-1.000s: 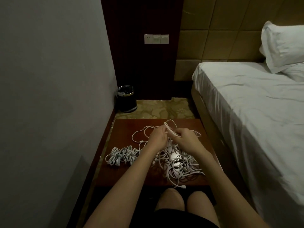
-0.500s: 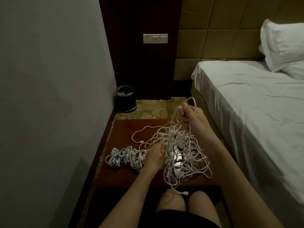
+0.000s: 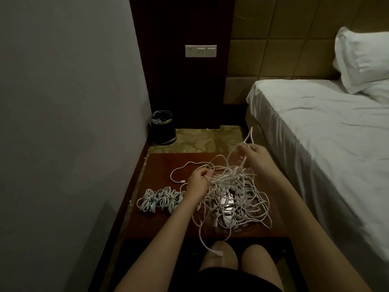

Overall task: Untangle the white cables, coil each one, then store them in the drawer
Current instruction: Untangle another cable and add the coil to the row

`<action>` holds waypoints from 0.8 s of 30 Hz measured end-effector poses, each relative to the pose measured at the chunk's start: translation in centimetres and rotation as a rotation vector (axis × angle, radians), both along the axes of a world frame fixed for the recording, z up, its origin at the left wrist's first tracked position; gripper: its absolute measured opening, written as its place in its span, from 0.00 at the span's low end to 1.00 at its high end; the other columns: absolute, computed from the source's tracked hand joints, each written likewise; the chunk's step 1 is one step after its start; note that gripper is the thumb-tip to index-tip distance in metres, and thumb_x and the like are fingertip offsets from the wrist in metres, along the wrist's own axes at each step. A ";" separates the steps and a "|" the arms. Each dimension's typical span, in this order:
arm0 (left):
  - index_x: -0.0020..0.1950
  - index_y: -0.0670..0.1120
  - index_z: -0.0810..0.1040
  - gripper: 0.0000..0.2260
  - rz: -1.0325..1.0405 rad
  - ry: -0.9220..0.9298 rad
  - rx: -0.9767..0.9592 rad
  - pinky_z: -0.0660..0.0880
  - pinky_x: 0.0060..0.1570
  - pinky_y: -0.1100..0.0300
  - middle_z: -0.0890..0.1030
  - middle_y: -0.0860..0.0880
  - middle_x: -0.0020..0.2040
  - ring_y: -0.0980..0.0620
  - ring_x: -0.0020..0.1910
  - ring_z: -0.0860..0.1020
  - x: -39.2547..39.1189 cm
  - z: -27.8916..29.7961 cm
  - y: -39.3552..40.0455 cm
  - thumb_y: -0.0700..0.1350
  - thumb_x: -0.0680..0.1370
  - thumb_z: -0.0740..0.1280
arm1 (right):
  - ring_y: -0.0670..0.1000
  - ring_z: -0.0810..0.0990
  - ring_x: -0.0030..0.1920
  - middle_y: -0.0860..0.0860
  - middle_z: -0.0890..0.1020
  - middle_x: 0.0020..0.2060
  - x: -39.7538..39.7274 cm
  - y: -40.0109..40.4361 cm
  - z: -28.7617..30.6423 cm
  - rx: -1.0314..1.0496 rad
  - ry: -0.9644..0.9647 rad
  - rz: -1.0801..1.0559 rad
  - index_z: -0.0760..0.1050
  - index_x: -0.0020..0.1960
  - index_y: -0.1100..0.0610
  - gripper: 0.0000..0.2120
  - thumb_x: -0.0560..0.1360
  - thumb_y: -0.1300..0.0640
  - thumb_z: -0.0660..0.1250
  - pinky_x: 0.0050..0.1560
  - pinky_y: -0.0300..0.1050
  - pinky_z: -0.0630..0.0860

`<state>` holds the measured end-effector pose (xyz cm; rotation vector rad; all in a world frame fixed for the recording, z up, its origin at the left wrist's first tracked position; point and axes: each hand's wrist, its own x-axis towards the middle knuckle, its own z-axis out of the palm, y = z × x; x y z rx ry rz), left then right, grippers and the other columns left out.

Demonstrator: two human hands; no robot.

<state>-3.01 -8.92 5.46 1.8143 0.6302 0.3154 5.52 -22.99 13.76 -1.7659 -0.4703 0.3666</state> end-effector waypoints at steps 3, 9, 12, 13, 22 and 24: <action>0.59 0.38 0.78 0.12 -0.044 0.066 -0.317 0.75 0.36 0.62 0.79 0.48 0.47 0.55 0.39 0.77 0.4 2.5 0.3 0.44 0.83 0.60 | 0.56 0.81 0.48 0.57 0.82 0.46 0.3 0.0 -1.2 -0.108 -0.007 0.079 0.77 0.50 0.59 0.16 0.80 0.47 0.60 0.54 0.57 0.76; 0.60 0.41 0.74 0.09 -0.051 -0.118 -0.502 0.78 0.55 0.50 0.79 0.44 0.52 0.47 0.53 0.79 1.1 4.5 1.7 0.35 0.80 0.62 | 0.52 0.77 0.59 0.49 0.78 0.58 -0.6 -0.6 -2.2 -0.155 -0.166 0.133 0.69 0.68 0.54 0.17 0.82 0.51 0.58 0.60 0.51 0.74; 0.65 0.43 0.71 0.16 -0.117 -0.018 -0.241 0.76 0.46 0.61 0.77 0.46 0.59 0.50 0.56 0.77 1.6 3.4 1.7 0.33 0.78 0.63 | 0.48 0.70 0.66 0.49 0.70 0.68 -0.3 -0.7 -3.0 -0.196 -0.202 0.035 0.62 0.75 0.56 0.24 0.81 0.51 0.60 0.65 0.48 0.70; 0.67 0.43 0.70 0.18 -0.124 0.023 -0.169 0.75 0.45 0.62 0.76 0.46 0.60 0.50 0.56 0.77 1.6 2.8 1.6 0.32 0.78 0.63 | 0.47 0.72 0.63 0.49 0.72 0.65 -0.4 -0.8 -3.3 -0.223 -0.232 -0.003 0.66 0.72 0.57 0.22 0.80 0.51 0.61 0.60 0.43 0.72; 0.66 0.45 0.68 0.26 -0.004 0.022 -0.125 0.80 0.49 0.56 0.74 0.48 0.55 0.53 0.56 0.77 1.0 -1.4 1.9 0.25 0.73 0.64 | 0.49 0.74 0.32 0.51 0.76 0.30 -4.7 -0.1 -11.4 -0.823 -0.064 0.380 0.72 0.34 0.56 0.16 0.76 0.50 0.67 0.30 0.38 0.66; 0.67 0.45 0.67 0.25 -0.002 0.033 -0.086 0.79 0.42 0.61 0.74 0.49 0.53 0.53 0.56 0.78 0.7 -1.4 2.3 0.26 0.74 0.64 | 0.55 0.80 0.45 0.55 0.81 0.41 -5.5 0.7 -14.0 -0.899 -0.095 0.326 0.78 0.45 0.58 0.13 0.75 0.48 0.69 0.39 0.42 0.72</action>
